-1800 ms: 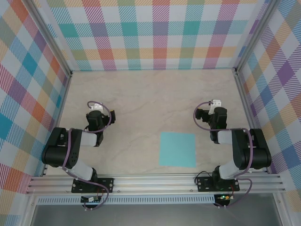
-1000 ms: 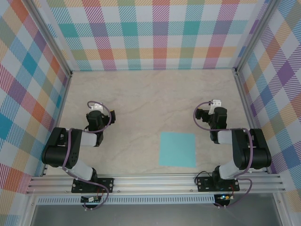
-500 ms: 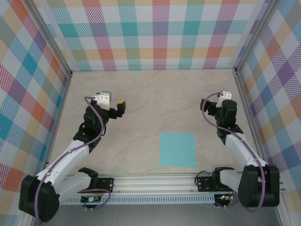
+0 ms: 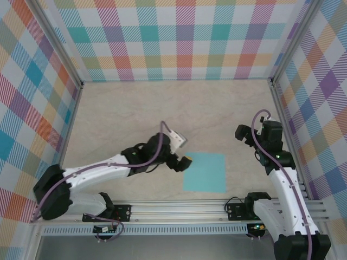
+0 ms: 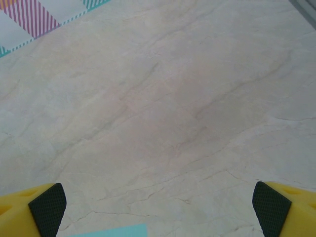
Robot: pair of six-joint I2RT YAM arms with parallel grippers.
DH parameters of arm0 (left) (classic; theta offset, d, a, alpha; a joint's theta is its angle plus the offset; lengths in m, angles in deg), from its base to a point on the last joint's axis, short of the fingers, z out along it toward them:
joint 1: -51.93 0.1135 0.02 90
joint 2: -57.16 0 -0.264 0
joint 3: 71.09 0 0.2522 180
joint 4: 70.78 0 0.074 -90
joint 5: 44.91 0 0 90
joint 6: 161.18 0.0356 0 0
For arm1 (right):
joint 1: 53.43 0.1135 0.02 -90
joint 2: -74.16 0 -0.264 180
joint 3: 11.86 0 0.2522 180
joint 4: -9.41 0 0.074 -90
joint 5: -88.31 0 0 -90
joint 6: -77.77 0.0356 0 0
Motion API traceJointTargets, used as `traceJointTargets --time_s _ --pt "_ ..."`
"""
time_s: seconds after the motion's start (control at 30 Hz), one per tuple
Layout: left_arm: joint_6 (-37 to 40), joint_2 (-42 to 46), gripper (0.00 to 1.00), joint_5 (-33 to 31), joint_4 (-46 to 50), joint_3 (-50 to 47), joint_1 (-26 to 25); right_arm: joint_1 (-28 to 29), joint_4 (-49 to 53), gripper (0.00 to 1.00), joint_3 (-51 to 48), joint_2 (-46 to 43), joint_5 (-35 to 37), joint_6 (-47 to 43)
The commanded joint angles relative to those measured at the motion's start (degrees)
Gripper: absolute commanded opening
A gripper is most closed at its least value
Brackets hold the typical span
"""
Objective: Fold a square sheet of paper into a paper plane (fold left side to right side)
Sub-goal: Move the square sheet of paper to the center of the table.
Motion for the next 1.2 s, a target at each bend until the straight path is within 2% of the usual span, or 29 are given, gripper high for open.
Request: traceJointTargets --time_s 0.0,0.23,0.43,0.87,1.17 --pt "1.64 -9.03 1.0 -1.15 3.55 6.29 -4.67 0.3 6.56 1.0 3.78 -2.57 2.8 1.45" --pt "2.19 -23.75 1.0 -1.62 5.62 15.51 -9.58 0.35 9.37 1.0 5.83 -5.33 5.14 1.15" --pt "3.7 -32.45 1.0 -2.8 13.98 23.1 -10.35 0.3 9.82 1.0 6.19 -5.89 5.78 0.79" --pt "4.74 -39.97 1.0 -3.6 19.39 28.58 -10.18 0.3 10.53 1.0 6.47 -5.97 5.56 1.06" --pt "6.18 -42.29 1.0 -3.28 22.51 29.08 -7.09 0.3 10.76 1.0 7.44 -5.92 5.28 1.0"
